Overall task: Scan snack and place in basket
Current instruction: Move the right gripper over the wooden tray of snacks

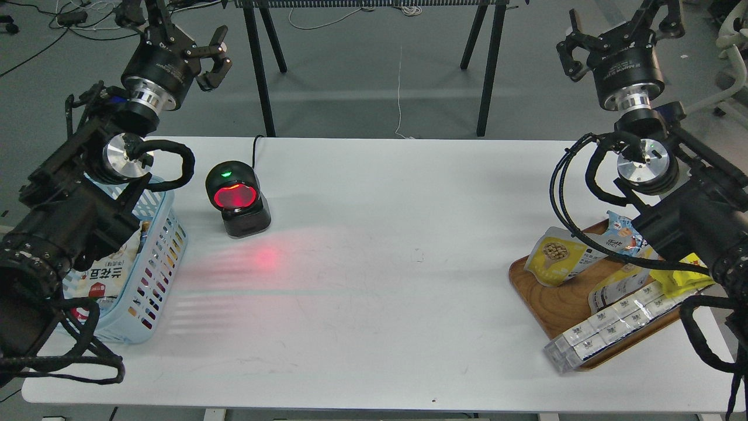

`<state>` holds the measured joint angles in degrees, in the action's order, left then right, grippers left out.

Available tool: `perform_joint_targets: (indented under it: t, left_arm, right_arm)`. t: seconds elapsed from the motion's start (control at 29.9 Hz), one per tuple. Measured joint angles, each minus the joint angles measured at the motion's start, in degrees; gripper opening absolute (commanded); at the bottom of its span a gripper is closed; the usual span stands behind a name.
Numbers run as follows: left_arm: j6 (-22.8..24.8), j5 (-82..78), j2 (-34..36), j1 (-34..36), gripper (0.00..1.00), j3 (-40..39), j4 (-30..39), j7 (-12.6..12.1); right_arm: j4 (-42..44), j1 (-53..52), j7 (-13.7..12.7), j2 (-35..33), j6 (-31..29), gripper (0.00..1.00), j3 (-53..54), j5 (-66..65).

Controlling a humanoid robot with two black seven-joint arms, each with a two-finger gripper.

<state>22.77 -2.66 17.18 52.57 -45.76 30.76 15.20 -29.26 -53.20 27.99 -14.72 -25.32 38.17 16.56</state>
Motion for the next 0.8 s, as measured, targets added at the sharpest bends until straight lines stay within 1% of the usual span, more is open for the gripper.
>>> perform_joint_targets:
  t: [0.27,0.37,0.43,0.5,0.67,0.8]
  left_arm:
    - [-1.31,0.19,0.15,0.25,1.00,0.15,0.00,-0.42]
    - [-1.32,0.20,0.15,0.36,1.00,0.15,0.00,-0.41]
    - [-1.33,0.20,0.09,0.40,1.00,0.15,0.00,-0.34]
    - [-1.30,0.20,0.06,0.53,1.00,0.12,0.05,-0.23]
    - [-0.71,0.15,0.05,0.65,1.00,0.13,0.28,-0.19]
    - [-0.51,0.02,0.23,1.33,1.00,0.27,0.58,-0.19]
  right_arm:
    - [-0.03,-0.13,0.00,0.18,-0.26,0.99,1.19,-0.01]
    - [-0.14,-1.72,0.00,-1.43,-0.83,0.99,-0.07,-0.42]
    - [-0.19,-3.89,0.00,-4.19,-1.82,0.99,-3.15,-0.93]
    - [-0.35,-6.53,0.00,-6.78,-2.41,0.99,-8.45,-1.34]
    - [-1.81,-17.19,0.00,-11.08,-2.69,0.99,-28.99,-3.16]
    - [-7.00,-28.76,0.01,-12.81,-2.72,0.99,-46.89,-10.08]
